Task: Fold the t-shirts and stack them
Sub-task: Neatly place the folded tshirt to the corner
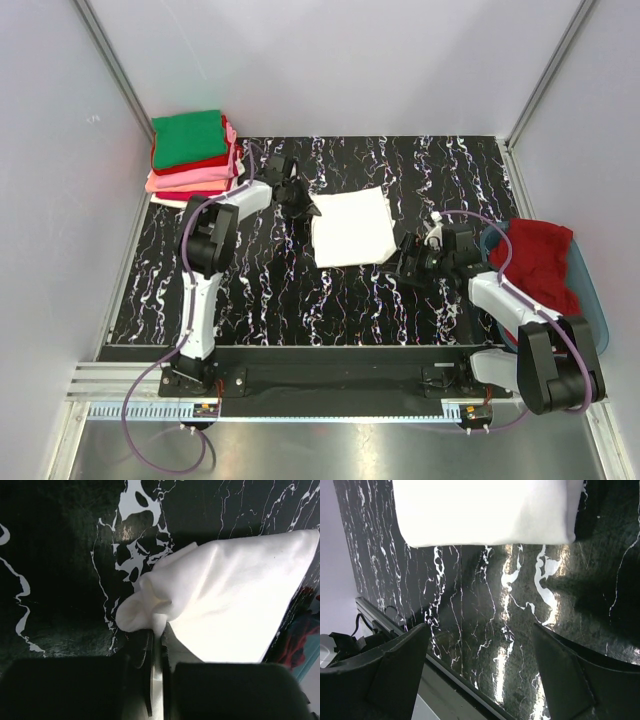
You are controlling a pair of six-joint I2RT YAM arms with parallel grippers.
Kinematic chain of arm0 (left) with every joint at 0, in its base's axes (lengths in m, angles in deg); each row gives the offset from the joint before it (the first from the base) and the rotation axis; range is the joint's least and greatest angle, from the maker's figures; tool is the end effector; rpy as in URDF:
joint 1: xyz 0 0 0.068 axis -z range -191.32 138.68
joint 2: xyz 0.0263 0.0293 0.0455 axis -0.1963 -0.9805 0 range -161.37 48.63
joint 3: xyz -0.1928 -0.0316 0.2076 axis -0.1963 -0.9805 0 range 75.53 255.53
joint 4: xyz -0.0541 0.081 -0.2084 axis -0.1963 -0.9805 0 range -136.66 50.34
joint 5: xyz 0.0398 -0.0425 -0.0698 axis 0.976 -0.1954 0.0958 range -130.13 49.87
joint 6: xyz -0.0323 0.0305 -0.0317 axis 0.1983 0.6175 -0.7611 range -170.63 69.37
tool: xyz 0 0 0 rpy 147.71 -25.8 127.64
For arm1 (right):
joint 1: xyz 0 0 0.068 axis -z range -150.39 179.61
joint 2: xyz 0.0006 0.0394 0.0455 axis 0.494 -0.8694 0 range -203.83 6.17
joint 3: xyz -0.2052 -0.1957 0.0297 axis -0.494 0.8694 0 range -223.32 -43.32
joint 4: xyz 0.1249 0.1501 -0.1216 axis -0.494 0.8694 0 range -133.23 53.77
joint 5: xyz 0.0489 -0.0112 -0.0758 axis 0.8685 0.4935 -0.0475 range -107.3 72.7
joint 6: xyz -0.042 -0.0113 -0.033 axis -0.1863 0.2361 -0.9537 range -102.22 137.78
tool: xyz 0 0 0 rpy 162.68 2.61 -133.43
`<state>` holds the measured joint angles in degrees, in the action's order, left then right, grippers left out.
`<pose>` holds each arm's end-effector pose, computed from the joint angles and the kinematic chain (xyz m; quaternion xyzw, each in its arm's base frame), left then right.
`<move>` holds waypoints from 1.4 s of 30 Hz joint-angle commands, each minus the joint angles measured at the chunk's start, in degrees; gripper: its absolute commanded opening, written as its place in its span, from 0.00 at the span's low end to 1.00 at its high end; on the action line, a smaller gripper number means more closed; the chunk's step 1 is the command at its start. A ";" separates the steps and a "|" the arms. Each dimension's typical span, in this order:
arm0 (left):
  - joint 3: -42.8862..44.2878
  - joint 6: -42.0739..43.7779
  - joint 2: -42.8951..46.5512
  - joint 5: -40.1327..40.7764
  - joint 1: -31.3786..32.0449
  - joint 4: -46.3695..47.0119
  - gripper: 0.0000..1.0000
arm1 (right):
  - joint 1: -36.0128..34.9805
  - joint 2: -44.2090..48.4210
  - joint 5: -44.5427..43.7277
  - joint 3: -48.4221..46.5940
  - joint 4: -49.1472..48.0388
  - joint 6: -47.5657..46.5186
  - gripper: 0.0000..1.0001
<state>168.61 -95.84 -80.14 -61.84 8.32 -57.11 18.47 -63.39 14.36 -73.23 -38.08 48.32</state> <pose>0.4329 -0.1688 0.1683 -0.1481 0.9218 -0.3173 0.1662 0.1913 0.0574 0.2101 0.0464 0.8931 0.3669 0.2560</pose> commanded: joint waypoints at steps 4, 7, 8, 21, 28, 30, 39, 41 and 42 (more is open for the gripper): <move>9.73 10.03 1.15 4.23 -0.83 -11.34 0.00 | -0.29 1.27 0.07 0.82 -4.62 1.18 0.88; 13.78 14.17 2.03 2.04 -2.93 -16.45 0.00 | -0.29 0.40 0.51 0.82 -4.62 1.10 0.87; 14.58 15.06 2.12 0.64 -3.72 -17.26 0.00 | -0.29 0.13 0.77 0.73 -6.45 1.18 0.87; 29.00 29.29 4.05 -2.37 -14.71 -33.43 0.00 | -0.29 -2.16 1.47 0.38 -7.17 1.27 0.86; 41.56 36.50 5.20 -2.89 -17.09 -39.58 0.00 | -0.29 -4.00 1.83 -0.32 -7.26 1.36 0.86; 43.67 37.38 5.98 -2.63 -17.96 -40.20 0.00 | -0.29 -4.62 1.91 -0.50 -7.34 1.36 0.86; 47.36 36.68 12.22 -7.02 -23.33 -35.99 0.00 | -0.38 -6.46 2.44 -1.11 -7.52 1.36 0.85; 48.07 36.95 13.10 -7.90 -23.85 -35.72 0.00 | -0.29 -6.73 2.62 -1.29 -7.61 1.36 0.85; 48.42 36.86 13.37 -8.86 -24.12 -34.85 0.00 | -0.29 -6.99 2.70 -1.29 -7.61 1.36 0.85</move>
<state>213.41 -59.76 -71.44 -66.17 -15.33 -96.50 18.43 -69.77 15.41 -72.64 -43.50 49.59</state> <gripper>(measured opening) 0.049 0.855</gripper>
